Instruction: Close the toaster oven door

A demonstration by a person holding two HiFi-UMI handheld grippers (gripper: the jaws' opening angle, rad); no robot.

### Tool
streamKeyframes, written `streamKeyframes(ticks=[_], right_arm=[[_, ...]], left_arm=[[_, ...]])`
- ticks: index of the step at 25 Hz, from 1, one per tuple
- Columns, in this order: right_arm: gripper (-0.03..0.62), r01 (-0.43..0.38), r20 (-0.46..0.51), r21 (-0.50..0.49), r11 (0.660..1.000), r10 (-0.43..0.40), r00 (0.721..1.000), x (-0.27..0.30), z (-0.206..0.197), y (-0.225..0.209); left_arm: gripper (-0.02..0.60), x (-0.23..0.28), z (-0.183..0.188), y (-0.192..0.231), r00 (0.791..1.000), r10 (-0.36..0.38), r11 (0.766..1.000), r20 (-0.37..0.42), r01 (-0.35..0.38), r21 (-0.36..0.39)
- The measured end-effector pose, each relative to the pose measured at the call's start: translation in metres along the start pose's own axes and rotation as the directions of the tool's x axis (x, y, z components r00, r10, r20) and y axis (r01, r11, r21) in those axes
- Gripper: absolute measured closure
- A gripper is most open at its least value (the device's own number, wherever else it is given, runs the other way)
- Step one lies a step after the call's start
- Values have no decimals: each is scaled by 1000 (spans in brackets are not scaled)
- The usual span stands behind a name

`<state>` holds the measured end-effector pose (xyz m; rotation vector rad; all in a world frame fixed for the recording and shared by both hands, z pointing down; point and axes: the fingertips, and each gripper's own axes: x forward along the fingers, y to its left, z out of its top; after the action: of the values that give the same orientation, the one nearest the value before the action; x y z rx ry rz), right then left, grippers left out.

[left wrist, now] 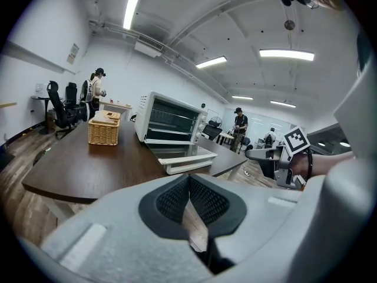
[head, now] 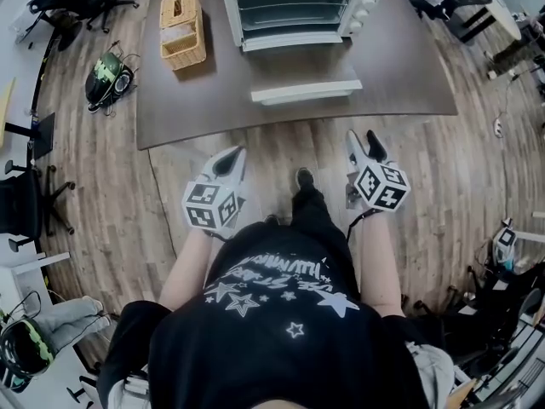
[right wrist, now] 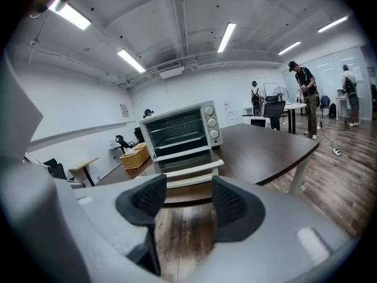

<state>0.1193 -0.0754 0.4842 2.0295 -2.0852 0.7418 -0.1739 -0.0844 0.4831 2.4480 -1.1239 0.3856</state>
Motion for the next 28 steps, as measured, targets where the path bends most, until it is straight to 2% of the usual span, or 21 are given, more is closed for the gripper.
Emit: streamKeyframes(ticks=[6, 16, 23, 28], right_arm=[[349, -16, -33, -3, 1000, 16, 999, 41, 8, -24], [349, -52, -136, -73, 996, 42, 990, 108, 5, -64], [350, -94, -207, -133, 987, 65, 976, 145, -10, -73], [354, -135, -234, -142, 981, 99, 967, 165, -16, -72]], left_arm=[[571, 32, 12, 4, 999, 37, 999, -20, -37, 7], [571, 93, 25, 6, 993, 103, 995, -49, -104, -10], [571, 119, 20, 5, 987, 144, 989, -73, -145, -15], [571, 129, 16, 5, 984, 154, 987, -84, -158, -40]])
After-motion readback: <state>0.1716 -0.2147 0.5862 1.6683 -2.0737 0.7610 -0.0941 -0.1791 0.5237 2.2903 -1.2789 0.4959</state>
